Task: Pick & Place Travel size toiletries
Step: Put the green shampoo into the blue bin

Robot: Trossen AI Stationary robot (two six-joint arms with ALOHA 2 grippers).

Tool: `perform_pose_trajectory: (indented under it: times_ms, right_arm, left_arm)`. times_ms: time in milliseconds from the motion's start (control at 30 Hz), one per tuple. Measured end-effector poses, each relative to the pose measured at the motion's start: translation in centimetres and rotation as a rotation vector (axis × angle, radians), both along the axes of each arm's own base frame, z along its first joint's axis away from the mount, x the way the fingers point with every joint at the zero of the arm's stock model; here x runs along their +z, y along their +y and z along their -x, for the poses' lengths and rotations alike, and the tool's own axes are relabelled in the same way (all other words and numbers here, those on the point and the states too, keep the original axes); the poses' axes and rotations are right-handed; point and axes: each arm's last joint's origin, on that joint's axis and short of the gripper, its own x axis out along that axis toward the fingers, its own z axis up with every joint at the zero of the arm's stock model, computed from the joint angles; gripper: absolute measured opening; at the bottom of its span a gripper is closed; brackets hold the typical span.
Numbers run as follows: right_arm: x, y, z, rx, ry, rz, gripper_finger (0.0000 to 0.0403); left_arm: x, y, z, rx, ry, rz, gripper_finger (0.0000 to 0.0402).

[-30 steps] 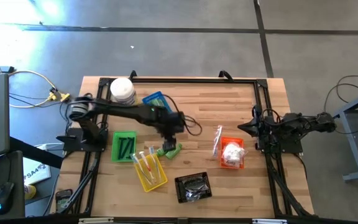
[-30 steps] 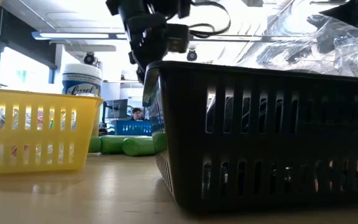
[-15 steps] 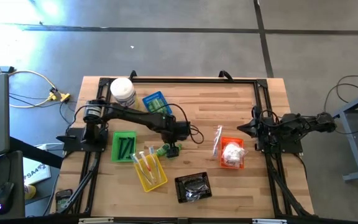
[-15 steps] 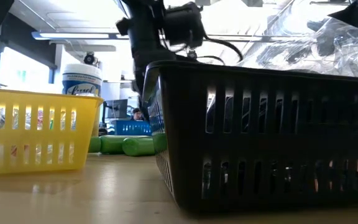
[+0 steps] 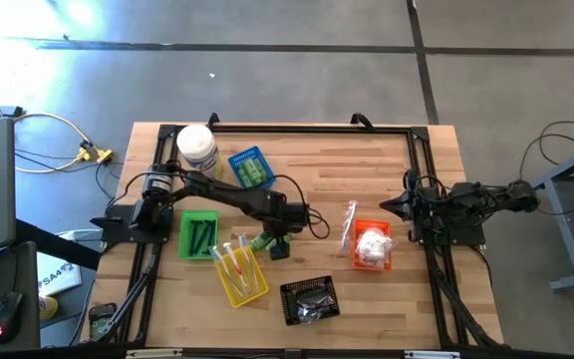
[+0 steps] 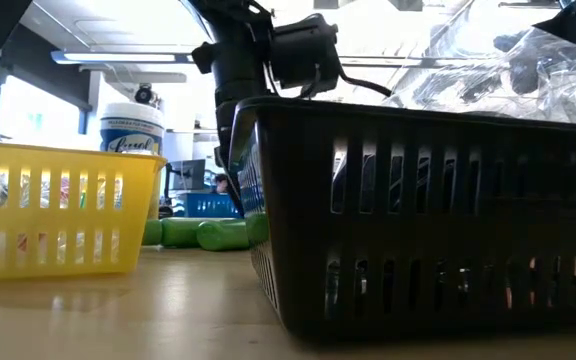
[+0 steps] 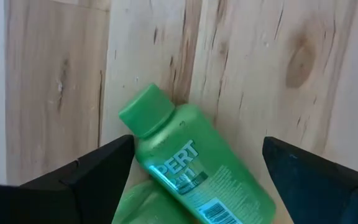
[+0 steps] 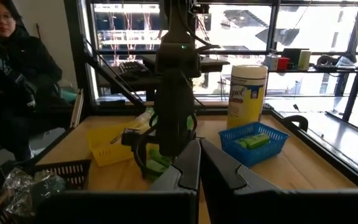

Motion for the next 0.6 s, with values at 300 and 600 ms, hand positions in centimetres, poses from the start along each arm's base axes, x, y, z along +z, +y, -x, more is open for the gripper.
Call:
perform_pose_trajectory:
  times_ms: [300, 600]
  right_arm:
    - [0.01, -0.01, 0.0, -0.003, 0.0, 0.003, 0.0002]
    - [0.01, -0.01, 0.0, -0.003, 0.0, 0.011, 0.0002]
  left_arm:
    - [-0.8, -0.09, -0.16, 0.005, 0.013, -0.048, 0.033]
    - [-0.98, 0.01, -0.17, -0.028, 0.007, -0.077, 0.0177]
